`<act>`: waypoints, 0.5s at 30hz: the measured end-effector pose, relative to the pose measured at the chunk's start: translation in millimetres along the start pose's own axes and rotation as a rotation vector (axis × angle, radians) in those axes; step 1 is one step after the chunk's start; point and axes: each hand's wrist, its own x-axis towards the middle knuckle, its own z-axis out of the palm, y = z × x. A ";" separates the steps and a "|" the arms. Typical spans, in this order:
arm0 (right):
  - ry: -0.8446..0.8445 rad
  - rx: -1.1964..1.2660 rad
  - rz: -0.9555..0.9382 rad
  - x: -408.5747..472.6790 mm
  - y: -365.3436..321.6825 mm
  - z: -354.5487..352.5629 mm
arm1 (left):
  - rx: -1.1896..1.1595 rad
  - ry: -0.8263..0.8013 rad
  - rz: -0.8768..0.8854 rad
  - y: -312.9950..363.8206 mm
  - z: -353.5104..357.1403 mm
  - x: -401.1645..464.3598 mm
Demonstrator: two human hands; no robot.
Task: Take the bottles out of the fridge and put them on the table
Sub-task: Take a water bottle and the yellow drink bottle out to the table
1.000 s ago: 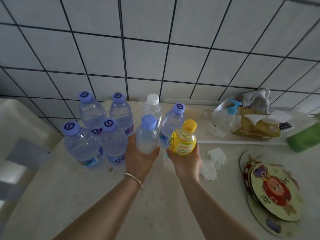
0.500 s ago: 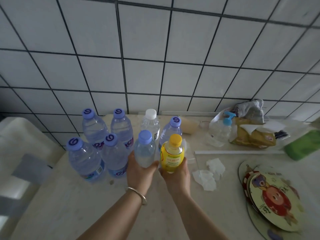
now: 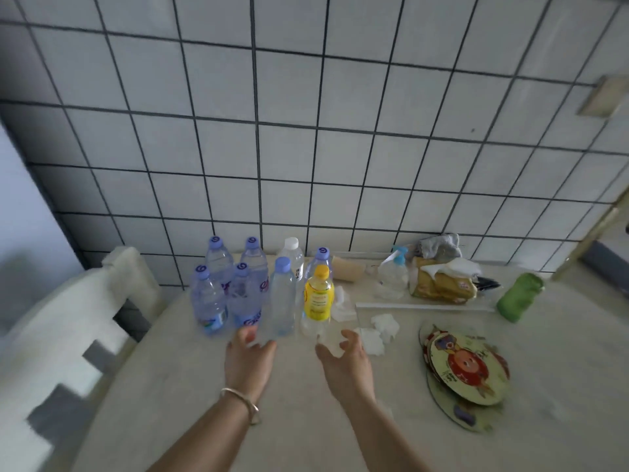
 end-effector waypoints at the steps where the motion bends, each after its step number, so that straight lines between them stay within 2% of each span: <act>1: -0.002 0.008 -0.028 -17.0 -1.5 -6.5 | 0.006 -0.001 0.013 1.4 -8.7 -15.9; 7: 0.006 0.040 -0.198 -133.5 7.5 -36.1 | 0.007 0.024 0.121 -11.6 -68.3 -122.5; 15: -0.073 0.039 -0.299 -280.5 13.8 -57.2 | -0.121 0.079 0.135 -35.9 -157.1 -266.2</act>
